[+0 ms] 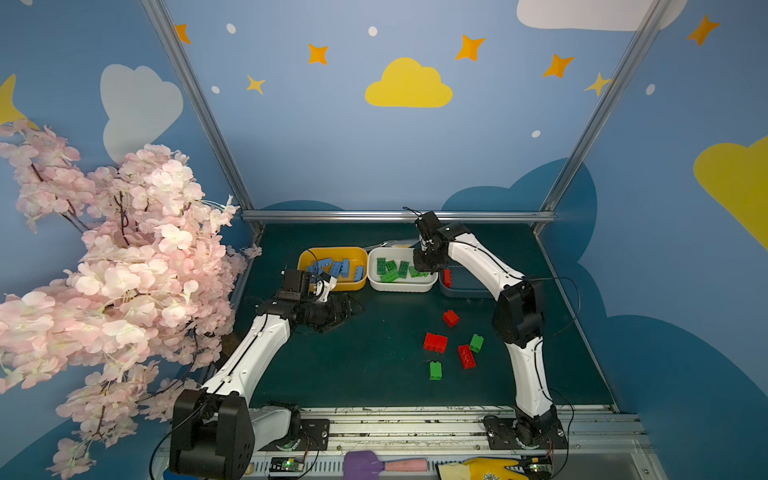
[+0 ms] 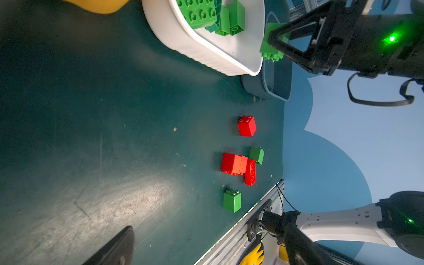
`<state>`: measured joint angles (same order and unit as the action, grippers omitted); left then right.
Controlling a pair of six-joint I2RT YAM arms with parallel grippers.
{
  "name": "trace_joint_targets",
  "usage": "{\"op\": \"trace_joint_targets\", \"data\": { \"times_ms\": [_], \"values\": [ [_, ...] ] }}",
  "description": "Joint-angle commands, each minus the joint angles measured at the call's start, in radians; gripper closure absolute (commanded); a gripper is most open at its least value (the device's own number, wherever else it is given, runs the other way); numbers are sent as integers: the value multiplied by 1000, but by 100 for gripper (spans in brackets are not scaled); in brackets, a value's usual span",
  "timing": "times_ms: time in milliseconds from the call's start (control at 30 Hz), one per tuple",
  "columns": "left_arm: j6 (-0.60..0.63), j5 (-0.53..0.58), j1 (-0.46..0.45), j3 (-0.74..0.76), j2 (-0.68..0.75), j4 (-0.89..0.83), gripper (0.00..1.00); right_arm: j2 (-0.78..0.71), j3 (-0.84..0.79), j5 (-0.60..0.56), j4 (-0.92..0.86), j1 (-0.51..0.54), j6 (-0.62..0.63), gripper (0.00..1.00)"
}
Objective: Sort the legos into containers by color
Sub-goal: 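Lift the green brick over the white bin with the right gripper, then open the right gripper to drop the green brick into the white bin, then move the right gripper down onto a small red brick and grasp it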
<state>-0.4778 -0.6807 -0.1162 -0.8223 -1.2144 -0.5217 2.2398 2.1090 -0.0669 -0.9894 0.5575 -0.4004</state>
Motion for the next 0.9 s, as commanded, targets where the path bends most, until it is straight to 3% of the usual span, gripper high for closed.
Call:
{"op": "trace_joint_targets", "data": {
  "times_ms": [0, 167, 267, 400, 567, 867],
  "values": [
    [13, 1, -4, 0, -20, 2, 0, 53, 61, -29, -72, -8, 30, 81],
    [23, 5, -5, -11, -38, -1, 0, 108, 103, -53, -85, -13, 57, 76],
    [29, 6, -5, -18, -45, -4, 0, 122, 114, -55, -102, -13, 59, 66],
    [33, 3, -6, -23, -52, -8, 0, 92, 107, -71, -111, -14, 55, 54],
    [42, -6, -7, -32, -65, -10, 0, 7, 86, -85, -133, -14, 52, 48],
    [36, -17, -9, -32, -65, -1, 0, -407, -407, 5, -16, 40, 23, 43]
  ]
}}
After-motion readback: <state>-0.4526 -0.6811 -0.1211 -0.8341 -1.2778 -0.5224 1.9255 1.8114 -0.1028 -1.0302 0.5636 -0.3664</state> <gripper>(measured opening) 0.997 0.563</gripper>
